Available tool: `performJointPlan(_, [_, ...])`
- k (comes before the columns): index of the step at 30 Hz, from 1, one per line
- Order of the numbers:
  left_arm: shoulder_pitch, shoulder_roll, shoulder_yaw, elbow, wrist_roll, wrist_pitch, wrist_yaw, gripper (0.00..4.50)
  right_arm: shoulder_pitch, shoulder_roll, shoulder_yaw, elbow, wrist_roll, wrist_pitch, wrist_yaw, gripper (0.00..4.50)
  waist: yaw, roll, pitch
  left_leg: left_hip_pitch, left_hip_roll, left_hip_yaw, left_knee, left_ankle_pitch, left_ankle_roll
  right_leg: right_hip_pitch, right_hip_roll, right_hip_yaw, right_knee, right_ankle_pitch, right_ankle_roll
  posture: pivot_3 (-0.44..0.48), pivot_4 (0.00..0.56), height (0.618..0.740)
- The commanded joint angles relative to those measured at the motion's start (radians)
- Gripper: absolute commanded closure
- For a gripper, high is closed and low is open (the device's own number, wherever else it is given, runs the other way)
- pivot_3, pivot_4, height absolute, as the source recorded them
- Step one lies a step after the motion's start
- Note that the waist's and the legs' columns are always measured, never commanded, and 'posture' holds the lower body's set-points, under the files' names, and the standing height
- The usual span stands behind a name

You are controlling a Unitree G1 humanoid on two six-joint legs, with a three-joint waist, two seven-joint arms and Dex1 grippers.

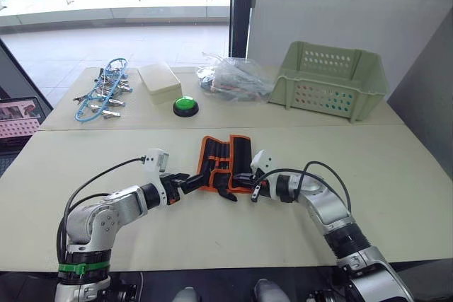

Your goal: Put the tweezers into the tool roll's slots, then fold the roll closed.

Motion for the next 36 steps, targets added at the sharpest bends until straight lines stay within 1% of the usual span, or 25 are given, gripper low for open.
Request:
performJointPlan(1, [-0.008, -0.016, -0.004, 0.015, 0.012, -0.025, -0.004, 0.56, 0.019, 0.001, 0.006, -0.001, -0.007, 0.035, -0.001, 4.5, 0.002, 0.0, 0.0, 0.0, 0.0, 0.0, 0.0, 0.0, 0.0, 0.0, 0.0, 0.0, 0.0, 0.0, 0.0, 0.0, 0.15, 0.74])
performJointPlan(2, [-0.01, -0.022, -0.001, 0.019, 0.009, -0.027, -0.006, 0.79, 0.02, 0.0, 0.006, -0.004, -0.008, 0.038, 0.0, 4.5, 0.003, 0.0, 0.0, 0.0, 0.0, 0.0, 0.0, 0.0, 0.0, 0.0, 0.0, 0.0, 0.0, 0.0, 0.0, 0.0, 0.15, 0.74])
performJointPlan(13, [-0.034, -0.078, 0.009, 0.061, 0.009, -0.035, -0.005, 4.45, 0.03, 0.003, 0.001, -0.022, -0.011, 0.063, -0.012, 4.5, 0.012, 0.0, 0.0, 0.0, -0.001, 0.0, 0.0, 0.0, 0.0, 0.0, 0.0, 0.0, 0.0, 0.0, 0.0, 0.0, 0.15, 0.74])
performJointPlan(16, [-0.048, -0.086, 0.027, 0.07, 0.004, -0.042, 0.0, 4.48, 0.029, 0.004, 0.001, -0.018, -0.017, 0.06, -0.018, 4.5, 0.013, 0.0, 0.0, 0.0, -0.001, 0.0, 0.0, 0.0, 0.0, 0.0, 0.0, 0.0, 0.0, 0.0, 0.0, 0.0, 0.15, 0.74])
performJointPlan(19, [-0.077, -0.108, 0.081, 0.09, -0.028, -0.04, 0.021, 4.48, 0.019, 0.007, 0.005, -0.021, -0.023, 0.063, -0.026, 4.5, 0.014, 0.0, 0.0, 0.0, -0.001, 0.0, 0.0, 0.0, 0.0, 0.0, 0.0, 0.0, 0.0, 0.0, 0.0, 0.0, 0.15, 0.74])
performJointPlan(22, [-0.112, -0.09, 0.105, 0.111, -0.025, -0.049, 0.023, 4.48, -0.012, 0.026, 0.01, -0.035, -0.025, 0.094, -0.048, 4.5, 0.011, 0.0, 0.0, 0.0, -0.001, 0.0, 0.0, 0.0, 0.0, 0.0, 0.0, 0.0, 0.0, 0.0, 0.0, 0.0, 0.15, 0.74])
performJointPlan(24, [-0.127, -0.073, 0.093, 0.119, -0.009, -0.057, 0.016, 4.48, -0.028, 0.035, 0.012, -0.041, -0.028, 0.11, -0.057, 4.5, 0.008, 0.0, 0.0, 0.0, 0.0, 0.0, 0.0, 0.0, 0.0, 0.0, 0.0, 0.0, 0.0, 0.0, 0.0, 0.0, 0.15, 0.74])
performJointPlan(27, [-0.16, -0.083, 0.066, 0.122, 0.0, -0.059, 0.02, 4.48, -0.049, 0.048, 0.001, -0.034, -0.03, 0.138, -0.086, 4.5, 0.007, -0.001, 0.0, 0.0, 0.0, 0.0, 0.0, 0.0, 0.0, -0.001, 0.0, 0.0, 0.0, 0.0, 0.0, 0.0, 0.15, 0.74])
performJointPlan(31, [-0.172, -0.128, -0.005, 0.089, 0.006, -0.054, 0.01, 4.48, -0.044, 0.041, 0.006, -0.008, -0.052, 0.12, -0.096, 4.5, 0.014, -0.001, 0.0, -0.001, -0.001, 0.0, 0.0, 0.0, -0.001, 0.0, -0.001, 0.0, -0.001, 0.0, 0.0, 0.0, 0.15, 0.74])
performJointPlan(36, [-0.164, -0.164, -0.074, 0.061, 0.02, -0.055, -0.001, 4.48, -0.039, 0.041, -0.007, -0.031, -0.046, 0.134, -0.106, 4.5, 0.015, -0.001, 0.0, -0.001, -0.001, 0.0, 0.0, 0.001, -0.001, 0.0, -0.001, 0.0, -0.001, 0.0, 0.0, 0.0, 0.15, 0.74])
